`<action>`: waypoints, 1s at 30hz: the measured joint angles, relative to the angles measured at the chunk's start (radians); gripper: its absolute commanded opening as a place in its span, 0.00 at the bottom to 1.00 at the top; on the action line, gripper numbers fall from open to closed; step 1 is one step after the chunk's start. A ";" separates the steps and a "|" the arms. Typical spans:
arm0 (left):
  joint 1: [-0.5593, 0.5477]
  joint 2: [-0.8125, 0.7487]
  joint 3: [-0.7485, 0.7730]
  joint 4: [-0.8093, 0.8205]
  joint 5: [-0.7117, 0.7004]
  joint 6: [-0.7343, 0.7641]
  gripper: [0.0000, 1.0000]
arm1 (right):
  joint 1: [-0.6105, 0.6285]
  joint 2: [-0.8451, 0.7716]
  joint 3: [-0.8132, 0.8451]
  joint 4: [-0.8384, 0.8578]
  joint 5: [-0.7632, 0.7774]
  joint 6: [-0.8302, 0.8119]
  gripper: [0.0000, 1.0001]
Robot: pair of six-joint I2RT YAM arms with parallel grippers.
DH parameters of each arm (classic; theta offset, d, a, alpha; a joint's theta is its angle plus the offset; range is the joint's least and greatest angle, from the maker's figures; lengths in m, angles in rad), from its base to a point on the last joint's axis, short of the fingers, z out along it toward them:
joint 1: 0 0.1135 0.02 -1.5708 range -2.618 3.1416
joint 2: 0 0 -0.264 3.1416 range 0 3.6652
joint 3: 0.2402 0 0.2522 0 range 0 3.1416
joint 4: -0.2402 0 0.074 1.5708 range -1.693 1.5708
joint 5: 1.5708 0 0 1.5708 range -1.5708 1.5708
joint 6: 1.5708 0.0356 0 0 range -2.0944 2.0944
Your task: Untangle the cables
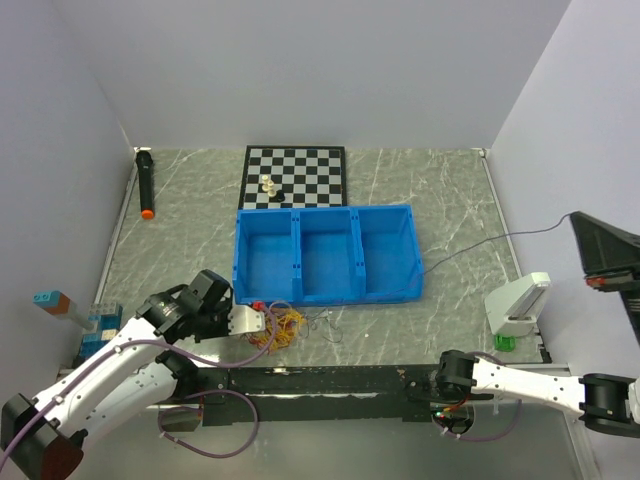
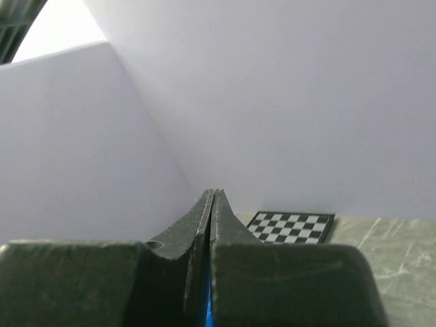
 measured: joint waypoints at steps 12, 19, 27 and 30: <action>0.000 0.016 -0.003 0.025 -0.012 0.012 0.01 | -0.014 0.136 0.222 0.040 -0.029 -0.132 0.00; 0.000 0.019 -0.014 0.036 -0.041 0.016 0.01 | -0.016 0.185 0.312 0.076 -0.053 -0.189 0.00; 0.000 0.002 -0.032 0.040 -0.077 0.035 0.01 | -0.059 0.254 0.467 0.076 -0.117 -0.227 0.00; 0.000 -0.027 -0.085 0.062 -0.122 0.063 0.01 | -0.101 0.276 0.567 0.071 -0.139 -0.240 0.00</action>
